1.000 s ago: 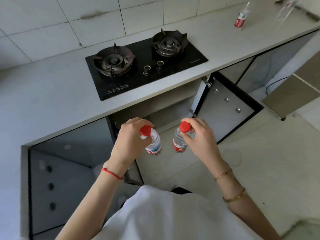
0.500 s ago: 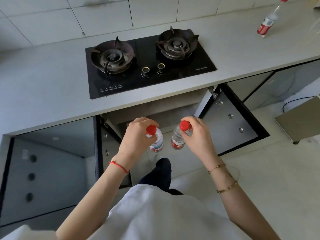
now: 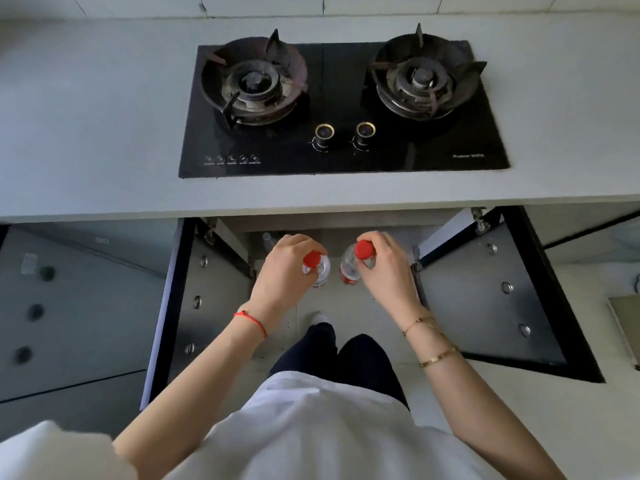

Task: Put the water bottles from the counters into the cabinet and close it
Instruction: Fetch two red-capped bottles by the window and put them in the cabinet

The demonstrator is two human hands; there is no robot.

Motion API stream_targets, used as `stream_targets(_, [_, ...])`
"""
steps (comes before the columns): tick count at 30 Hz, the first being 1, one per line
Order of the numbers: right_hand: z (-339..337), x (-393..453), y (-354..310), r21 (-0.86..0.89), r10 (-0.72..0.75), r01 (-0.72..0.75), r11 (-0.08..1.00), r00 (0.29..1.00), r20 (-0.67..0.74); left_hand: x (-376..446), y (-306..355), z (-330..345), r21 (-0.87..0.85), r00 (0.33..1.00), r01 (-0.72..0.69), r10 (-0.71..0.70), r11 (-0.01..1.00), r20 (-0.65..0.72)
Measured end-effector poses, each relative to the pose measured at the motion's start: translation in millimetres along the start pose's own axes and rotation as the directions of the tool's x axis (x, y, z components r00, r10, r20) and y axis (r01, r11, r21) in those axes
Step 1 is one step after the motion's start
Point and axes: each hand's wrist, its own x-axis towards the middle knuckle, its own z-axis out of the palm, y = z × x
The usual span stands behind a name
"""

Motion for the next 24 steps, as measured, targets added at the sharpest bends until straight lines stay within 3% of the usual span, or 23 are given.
stream_targets(12, [146, 85, 134, 0.011, -0.028, 0.027, 1.000, 0.990, 0.135, 76, -133, 165, 0.010, 0.978, 0.202, -0.201, 0.979, -0.063])
stream_targets(20, [289, 133, 236, -0.042, -0.061, 0.068, 0.997, 0.986, 0.155, 128, -253, 284, -0.023, 0.946, 0.311, -0.311, 0.950, -0.091])
stream_targets(24, [354, 154, 281, -0.053, -0.099, 0.106, 0.993, 0.987, 0.127, 154, -303, 335, -0.015, 0.948, 0.303, -0.303, 0.953, -0.102])
